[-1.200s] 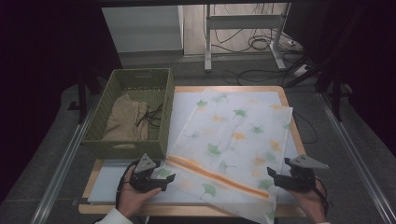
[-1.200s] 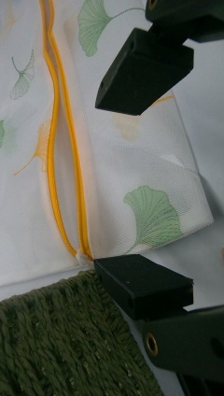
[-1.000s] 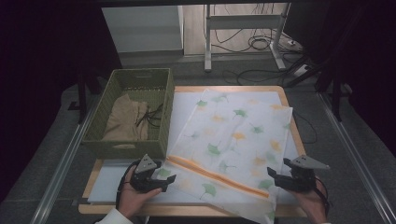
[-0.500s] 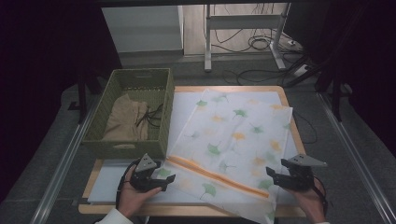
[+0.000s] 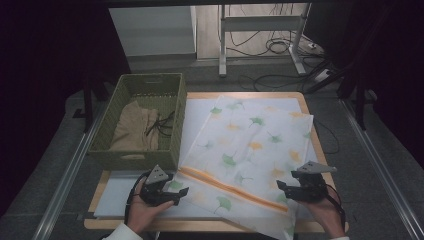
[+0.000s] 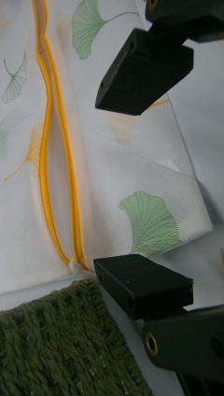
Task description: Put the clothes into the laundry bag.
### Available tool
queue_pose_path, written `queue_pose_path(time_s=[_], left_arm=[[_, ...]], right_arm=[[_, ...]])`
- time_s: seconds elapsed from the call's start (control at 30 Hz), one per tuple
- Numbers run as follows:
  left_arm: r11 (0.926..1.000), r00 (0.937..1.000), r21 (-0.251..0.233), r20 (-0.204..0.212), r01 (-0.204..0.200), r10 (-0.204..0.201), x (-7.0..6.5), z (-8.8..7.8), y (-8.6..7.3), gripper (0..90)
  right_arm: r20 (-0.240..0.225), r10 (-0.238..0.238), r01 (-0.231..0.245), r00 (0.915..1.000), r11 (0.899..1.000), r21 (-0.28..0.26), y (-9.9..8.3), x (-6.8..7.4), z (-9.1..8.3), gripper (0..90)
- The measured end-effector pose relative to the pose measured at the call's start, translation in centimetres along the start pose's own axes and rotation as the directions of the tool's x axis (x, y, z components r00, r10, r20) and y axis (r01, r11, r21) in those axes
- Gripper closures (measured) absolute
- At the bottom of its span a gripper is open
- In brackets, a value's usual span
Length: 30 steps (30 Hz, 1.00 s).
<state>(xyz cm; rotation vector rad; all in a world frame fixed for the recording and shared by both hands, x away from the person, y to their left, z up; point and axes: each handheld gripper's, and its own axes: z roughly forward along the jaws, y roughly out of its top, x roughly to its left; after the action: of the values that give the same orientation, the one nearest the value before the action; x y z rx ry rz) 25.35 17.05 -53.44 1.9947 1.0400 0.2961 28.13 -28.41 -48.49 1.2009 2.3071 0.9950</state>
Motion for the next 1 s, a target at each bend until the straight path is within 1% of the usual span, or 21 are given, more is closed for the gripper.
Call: queue_pose_path(time_s=[0.13, 0.2, 0.23, 0.27, 0.4, 0.5, 0.6, 0.77, 0.83, 0.97, 1.0], left_arm=[[1.0000, 1.0000, 0.001, 0.009, 0.003, -0.003, 0.0, 0.0, 0.0, 20.0], [1.0000, 0.9999, 0.002, 0.017, 0.002, -0.002, -0.3, 0.2, 0.0, 20.0], [1.0000, 0.9999, 0.002, 0.017, 0.002, -0.002, -0.3, 0.2, 0.0, 20.0], [0.9999, 0.9998, 0.005, 0.018, -0.011, 0.011, -0.6, 0.3, 0.0, 20.0], [0.9997, 0.9996, 0.011, 0.019, -0.019, 0.019, -0.8, 0.4, 0.0, 20.0], [0.9996, 0.9996, 0.016, 0.015, -0.023, 0.023, -0.6, 0.3, 0.0, 20.1], [0.9997, 0.9997, 0.013, 0.014, -0.019, 0.019, -0.5, 0.2, 0.0, 20.1], [0.9997, 0.9998, 0.015, 0.013, -0.018, 0.017, -0.5, 0.2, 0.0, 20.1], [0.9997, 0.9998, 0.015, 0.013, -0.018, 0.018, -0.5, 0.2, 0.0, 20.1], [0.9997, 0.9998, 0.016, 0.013, -0.018, 0.018, -0.4, 0.2, 0.0, 20.1], [0.9997, 0.9998, 0.016, 0.013, -0.018, 0.018, -0.4, 0.2, 0.0, 20.1]], right_arm=[[-0.010, -0.029, 0.030, 0.9995, 0.999, 0.028, 0.7, 0.8, 0.5, 32.0], [-0.013, -0.057, 0.057, 0.9983, 0.997, 0.044, 1.2, 1.3, 0.7, 32.0], [-0.013, -0.057, 0.057, 0.9983, 0.997, 0.044, 1.2, 1.3, 0.7, 32.0], [-0.032, -0.066, 0.068, 0.9973, 0.996, 0.055, 1.8, 1.8, 1.0, 32.0], [-0.062, -0.092, 0.097, 0.9938, 0.993, 0.074, 2.7, 2.6, 1.6, 31.9], [-0.069, -0.105, 0.111, 0.9921, 0.991, 0.080, 3.3, 2.9, 2.0, 32.0], [-0.083, -0.128, 0.135, 0.9883, 0.987, 0.083, 4.3, 3.4, 2.2, 32.3], [-0.099, -0.141, 0.150, 0.9851, 0.985, 0.091, 5.5, 4.1, 2.7, 32.6], [-0.102, -0.149, 0.158, 0.9836, 0.983, 0.092, 5.7, 4.2, 2.9, 32.6], [-0.122, -0.166, 0.179, 0.9786, 0.978, 0.104, 6.3, 5.0, 3.7, 33.1], [-0.122, -0.166, 0.179, 0.9786, 0.978, 0.104, 6.3, 5.0, 3.7, 33.1]])
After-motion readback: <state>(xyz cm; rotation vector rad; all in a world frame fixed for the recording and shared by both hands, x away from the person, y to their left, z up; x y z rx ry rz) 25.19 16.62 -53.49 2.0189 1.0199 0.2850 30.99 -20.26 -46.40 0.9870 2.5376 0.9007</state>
